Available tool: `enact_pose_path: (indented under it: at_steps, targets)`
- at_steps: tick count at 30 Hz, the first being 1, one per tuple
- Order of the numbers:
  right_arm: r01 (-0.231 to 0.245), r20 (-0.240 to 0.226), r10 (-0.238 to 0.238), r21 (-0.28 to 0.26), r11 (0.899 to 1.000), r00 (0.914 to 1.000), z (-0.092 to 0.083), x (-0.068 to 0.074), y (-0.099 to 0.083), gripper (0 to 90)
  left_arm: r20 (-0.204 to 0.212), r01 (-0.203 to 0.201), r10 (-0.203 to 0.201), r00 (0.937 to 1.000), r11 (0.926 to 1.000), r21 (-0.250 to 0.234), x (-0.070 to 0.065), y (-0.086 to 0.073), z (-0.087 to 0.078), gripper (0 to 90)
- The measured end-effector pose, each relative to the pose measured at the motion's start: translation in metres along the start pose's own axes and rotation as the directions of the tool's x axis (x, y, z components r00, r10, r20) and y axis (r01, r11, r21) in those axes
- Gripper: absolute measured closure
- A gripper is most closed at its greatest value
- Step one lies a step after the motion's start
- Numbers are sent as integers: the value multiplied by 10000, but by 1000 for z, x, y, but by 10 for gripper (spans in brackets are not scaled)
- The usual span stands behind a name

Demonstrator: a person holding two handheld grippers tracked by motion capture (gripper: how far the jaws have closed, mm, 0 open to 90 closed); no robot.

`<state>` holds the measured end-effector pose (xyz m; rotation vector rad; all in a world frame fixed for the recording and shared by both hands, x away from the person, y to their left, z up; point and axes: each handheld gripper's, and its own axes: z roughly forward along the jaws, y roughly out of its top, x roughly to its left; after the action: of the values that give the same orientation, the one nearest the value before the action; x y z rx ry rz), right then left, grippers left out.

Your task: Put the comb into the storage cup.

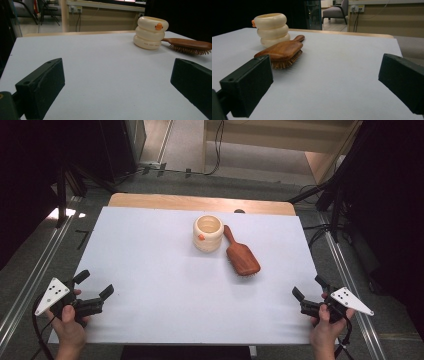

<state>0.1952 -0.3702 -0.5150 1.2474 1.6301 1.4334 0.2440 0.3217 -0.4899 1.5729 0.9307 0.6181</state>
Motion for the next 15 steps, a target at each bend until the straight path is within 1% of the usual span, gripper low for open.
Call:
enact_pose_path:
  at_steps: [2,3,5,6,8,9,10,11,12,13,14,15]
  targets:
    - [-36,-73,37,46,10000,10000,1,0,2,0,6,-45,45,10000,10000,-1,0,0,0,0]
    - [13,-37,-13,50,10000,10000,1,1,3,0,16,-61,61,10000,10000,-7,0,0,0,0]
    - [-17,-249,21,136,9999,9997,3,3,5,0,21,-71,71,10000,10000,0,0,0,0,0]
    - [17,-255,-11,219,9998,9997,5,5,8,0,27,-14,14,10000,10000,-31,0,0,0,0]
    - [275,-348,-260,422,9987,9991,9,9,15,0,36,41,-41,10000,10000,-63,1,0,0,0]
    - [275,-348,-260,422,9987,9991,9,9,15,0,36,41,-41,10000,10000,-63,1,0,0,0]
    - [397,-405,-374,594,9974,9985,13,15,23,63,48,83,-83,10000,9999,-104,2,0,-1,0]
    - [455,-387,-436,508,9977,9983,14,17,28,153,48,83,-83,10000,9999,-104,2,0,-1,0]
    - [418,-367,-405,368,9984,9985,14,19,32,221,57,151,-150,9999,9998,-146,2,0,-1,0]
    - [444,-474,-430,286,9986,9980,16,20,36,252,57,151,-150,9999,9998,-146,2,0,-1,0]
    - [444,-474,-430,286,9986,9980,16,20,36,252,76,155,-154,9999,9998,-154,2,0,-1,0]
    - [722,-493,-698,494,9962,9963,21,24,45,348,93,159,-157,9998,9997,-158,2,0,-1,0]
